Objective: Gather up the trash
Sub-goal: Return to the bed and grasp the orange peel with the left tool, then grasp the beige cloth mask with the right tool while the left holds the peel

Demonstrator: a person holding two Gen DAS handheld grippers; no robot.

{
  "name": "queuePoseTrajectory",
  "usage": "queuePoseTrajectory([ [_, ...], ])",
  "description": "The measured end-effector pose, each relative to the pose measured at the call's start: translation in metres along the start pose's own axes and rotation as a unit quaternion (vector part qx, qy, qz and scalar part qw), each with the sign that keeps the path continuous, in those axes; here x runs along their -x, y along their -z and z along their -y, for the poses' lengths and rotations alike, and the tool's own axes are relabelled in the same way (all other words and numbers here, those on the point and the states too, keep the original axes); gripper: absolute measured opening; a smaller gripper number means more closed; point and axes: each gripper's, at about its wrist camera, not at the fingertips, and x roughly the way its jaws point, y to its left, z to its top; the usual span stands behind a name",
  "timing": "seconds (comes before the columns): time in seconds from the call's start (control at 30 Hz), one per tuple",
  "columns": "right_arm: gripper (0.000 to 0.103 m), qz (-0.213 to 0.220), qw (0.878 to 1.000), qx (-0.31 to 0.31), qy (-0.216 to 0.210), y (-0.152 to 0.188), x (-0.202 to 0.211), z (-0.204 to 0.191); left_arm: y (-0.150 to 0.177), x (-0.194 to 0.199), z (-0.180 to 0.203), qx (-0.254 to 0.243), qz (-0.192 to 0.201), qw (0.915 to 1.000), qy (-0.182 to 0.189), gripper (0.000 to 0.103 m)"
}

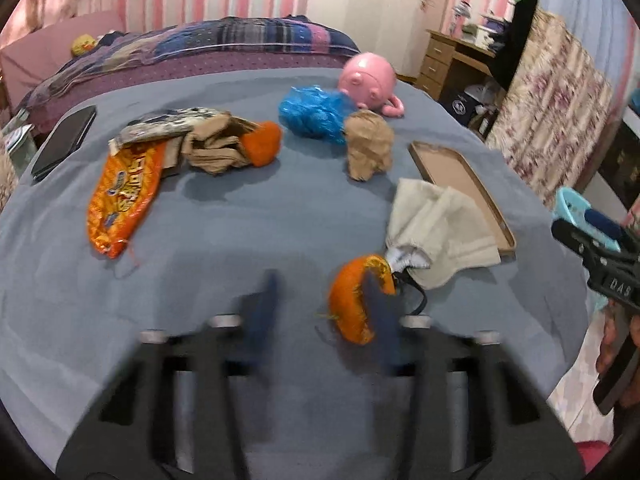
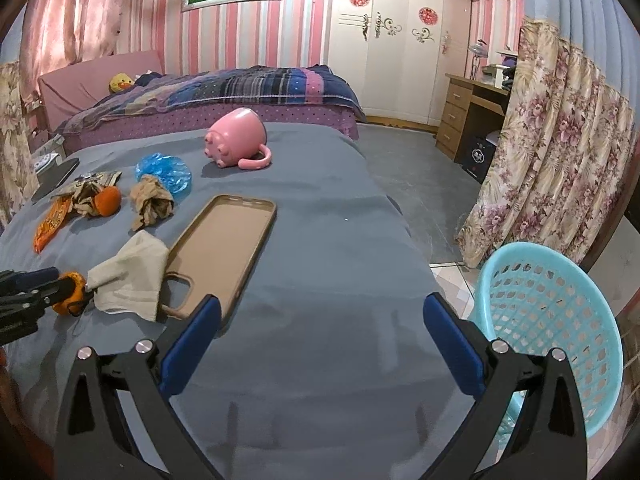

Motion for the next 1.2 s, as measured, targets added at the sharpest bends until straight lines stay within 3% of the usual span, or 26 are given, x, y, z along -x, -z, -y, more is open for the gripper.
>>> queuePoseTrajectory([
  [0.03,0.099,0.000,1.000,0.003,-0.002,-0.002,0.000,-0.002,0.000,-0.001,0.001,-0.003,-0.003,1.0000,0.006,0.010],
  [0.27,0.099,0.017,0.999,0.037,-0.016,-0.010,0.007,-0.024,-0.006,0.020,-0.008,0.005,0.026,0.9996,-0.003,0.009],
  [0.47,0.099,0.025,0.997,0.050,-0.046,-0.019,0.003,-0.046,-0.011,0.028,-0.035,0.039,0.045,0.9969,-0.052,0.009],
  [0.7,0.097,0.010,0.993,0.065,-0.094,-0.021,-0.016,-0.082,-0.005,0.019,-0.064,0.078,0.032,0.9926,-0.087,0.009],
  [0.77,0.083,-0.006,0.992,0.065,-0.110,-0.018,-0.025,-0.090,-0.006,0.020,-0.065,0.078,0.037,0.9921,-0.091,0.009],
  [0.93,0.061,-0.037,0.988,0.074,-0.132,-0.009,-0.039,-0.102,-0.004,0.018,-0.061,0.063,0.037,0.9921,-0.102,0.009],
  [1.07,0.035,-0.040,0.983,0.096,-0.149,-0.006,-0.040,-0.111,-0.003,0.017,-0.059,0.058,0.036,0.9924,-0.102,0.009],
  [1.2,0.020,-0.029,0.983,0.100,-0.148,-0.007,-0.036,-0.110,-0.003,0.017,-0.060,0.061,0.037,0.9924,-0.100,0.009],
])
